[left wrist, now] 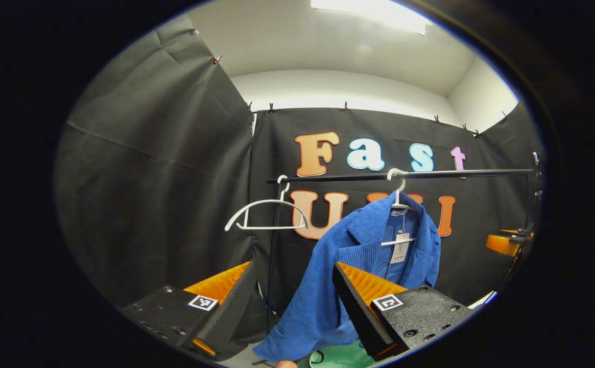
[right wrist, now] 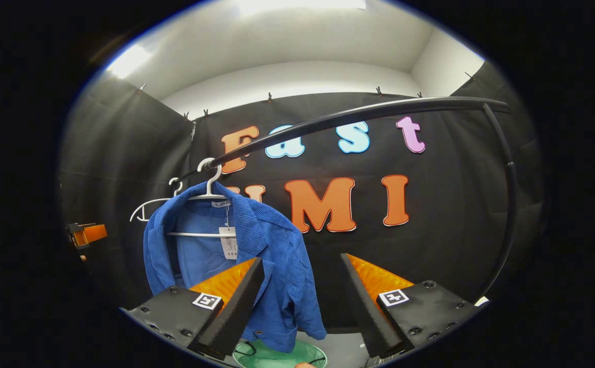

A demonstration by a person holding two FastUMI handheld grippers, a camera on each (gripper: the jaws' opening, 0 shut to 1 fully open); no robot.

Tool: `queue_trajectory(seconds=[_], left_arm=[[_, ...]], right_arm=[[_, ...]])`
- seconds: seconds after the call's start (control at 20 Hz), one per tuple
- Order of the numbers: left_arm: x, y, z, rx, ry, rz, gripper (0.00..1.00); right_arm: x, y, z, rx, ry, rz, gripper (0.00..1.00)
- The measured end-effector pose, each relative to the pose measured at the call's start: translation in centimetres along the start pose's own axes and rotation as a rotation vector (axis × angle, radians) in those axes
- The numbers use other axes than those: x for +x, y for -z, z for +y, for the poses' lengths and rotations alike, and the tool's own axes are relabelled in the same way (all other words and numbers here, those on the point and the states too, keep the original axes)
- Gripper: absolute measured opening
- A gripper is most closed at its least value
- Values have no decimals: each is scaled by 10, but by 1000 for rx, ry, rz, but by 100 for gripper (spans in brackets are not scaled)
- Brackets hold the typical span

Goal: Grasp the clothes on the hanger with both hands and then place them into the laundry hamper below.

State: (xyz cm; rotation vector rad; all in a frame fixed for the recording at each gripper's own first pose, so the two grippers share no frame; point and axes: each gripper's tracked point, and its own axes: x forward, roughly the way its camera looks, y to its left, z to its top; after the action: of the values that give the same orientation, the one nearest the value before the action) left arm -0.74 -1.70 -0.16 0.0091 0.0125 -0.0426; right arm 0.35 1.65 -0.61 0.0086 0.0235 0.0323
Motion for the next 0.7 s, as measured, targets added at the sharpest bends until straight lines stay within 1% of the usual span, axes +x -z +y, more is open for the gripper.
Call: queue_trajectory(seconds=[0.2, 0.35, 0.65, 0.7], left_arm=[[3, 12, -3, 2, 3, 21, 95], [7, 27, -9, 13, 9, 50, 95], [17, 45, -31, -6, 52, 93, 95], [19, 47, -35, -3, 57, 97, 95]], right_arm=[[10, 9, 11, 8, -10, 18, 92], [18, 19, 25, 17, -37, 43, 92], [36, 38, 43, 2, -50, 71, 92], [40, 43, 46, -1, -55, 79, 96]])
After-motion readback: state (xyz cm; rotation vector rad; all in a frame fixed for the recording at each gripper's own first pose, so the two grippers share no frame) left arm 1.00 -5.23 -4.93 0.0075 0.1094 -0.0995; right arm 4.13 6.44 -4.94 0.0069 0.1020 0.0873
